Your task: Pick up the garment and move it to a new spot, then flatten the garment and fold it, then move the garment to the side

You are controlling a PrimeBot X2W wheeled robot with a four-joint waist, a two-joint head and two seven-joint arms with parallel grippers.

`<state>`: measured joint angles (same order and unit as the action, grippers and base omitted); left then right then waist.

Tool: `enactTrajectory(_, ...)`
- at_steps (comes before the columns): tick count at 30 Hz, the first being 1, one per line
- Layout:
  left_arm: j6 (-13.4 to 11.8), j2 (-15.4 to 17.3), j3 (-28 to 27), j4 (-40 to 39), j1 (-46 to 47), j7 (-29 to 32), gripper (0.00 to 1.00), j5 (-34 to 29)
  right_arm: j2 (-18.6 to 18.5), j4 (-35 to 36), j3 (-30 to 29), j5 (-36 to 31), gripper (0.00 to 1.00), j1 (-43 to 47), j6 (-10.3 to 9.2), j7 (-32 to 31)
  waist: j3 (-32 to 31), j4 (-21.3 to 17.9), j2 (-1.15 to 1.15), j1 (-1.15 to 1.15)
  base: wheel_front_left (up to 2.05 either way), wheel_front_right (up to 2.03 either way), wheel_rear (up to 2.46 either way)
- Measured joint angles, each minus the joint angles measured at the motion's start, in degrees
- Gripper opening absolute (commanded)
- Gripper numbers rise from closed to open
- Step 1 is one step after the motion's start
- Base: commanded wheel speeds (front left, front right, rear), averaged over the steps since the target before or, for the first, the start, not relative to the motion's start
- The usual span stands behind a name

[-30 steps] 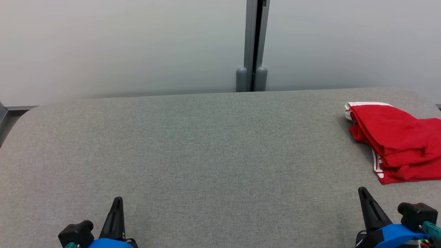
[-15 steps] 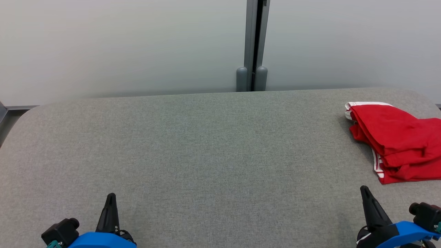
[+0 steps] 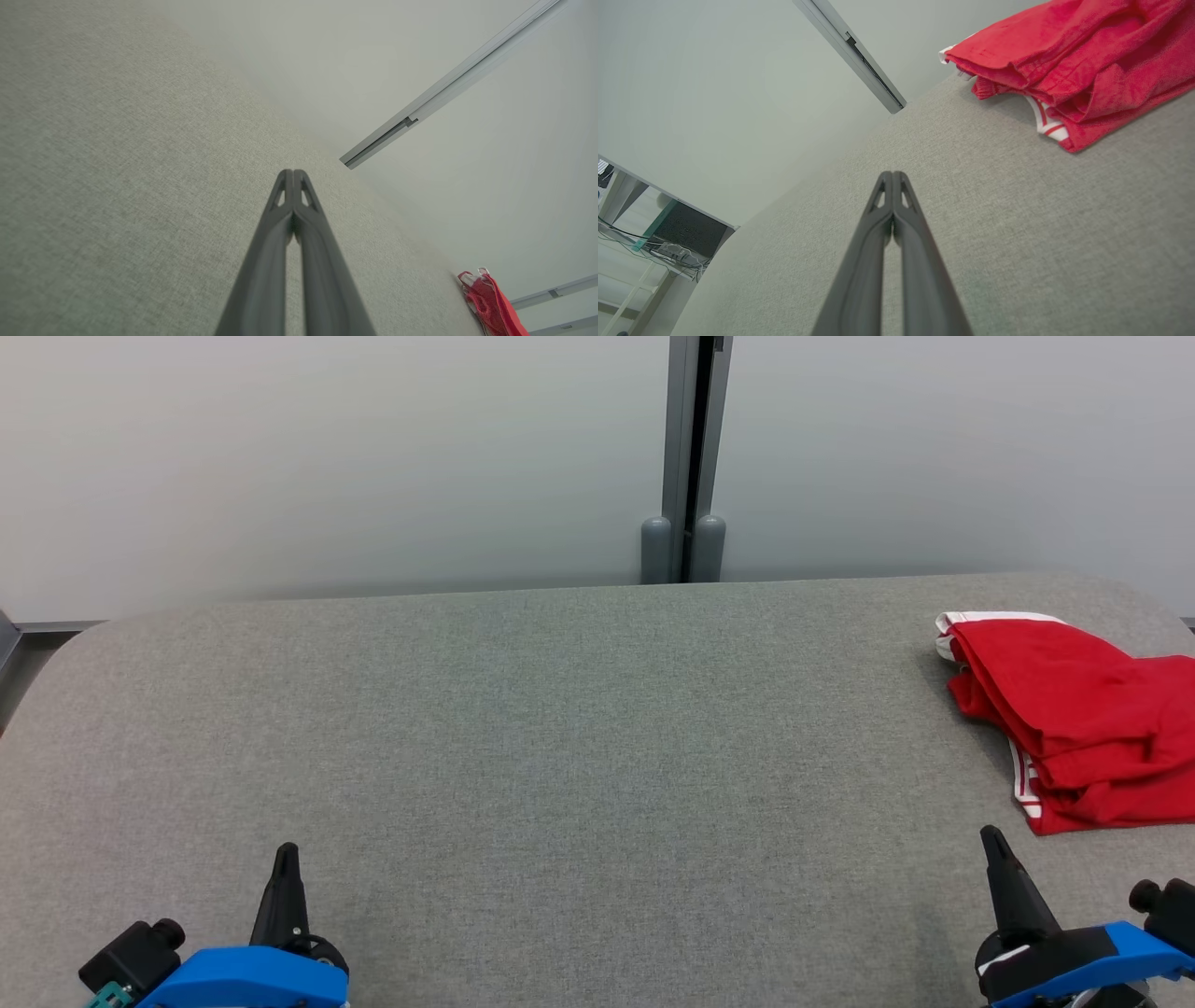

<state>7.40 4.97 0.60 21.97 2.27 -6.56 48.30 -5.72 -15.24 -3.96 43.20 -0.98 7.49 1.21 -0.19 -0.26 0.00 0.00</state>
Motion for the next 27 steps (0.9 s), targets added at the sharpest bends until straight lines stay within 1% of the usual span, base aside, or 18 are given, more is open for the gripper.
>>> enactTrajectory(12, -0.01, -0.30, -1.47, -1.46, 0.48, 2.45, 0.00, 7.84, 0.54, 0.21, -0.42, 8.94, 0.00, -1.04, 0.00, -1.44, 0.05, 0.03, 0.00, 0.00, 0.00, 0.00, 0.00)
enactTrajectory(27, -0.01, -0.83, -2.64, -3.01, 1.36, 5.00, 0.00, 16.59, 1.10, 0.45, -0.93, 18.52, 0.00, -1.93, -0.01, -2.76, 0.11, 0.08, 0.00, 0.00, 0.00, 0.00, 0.00)
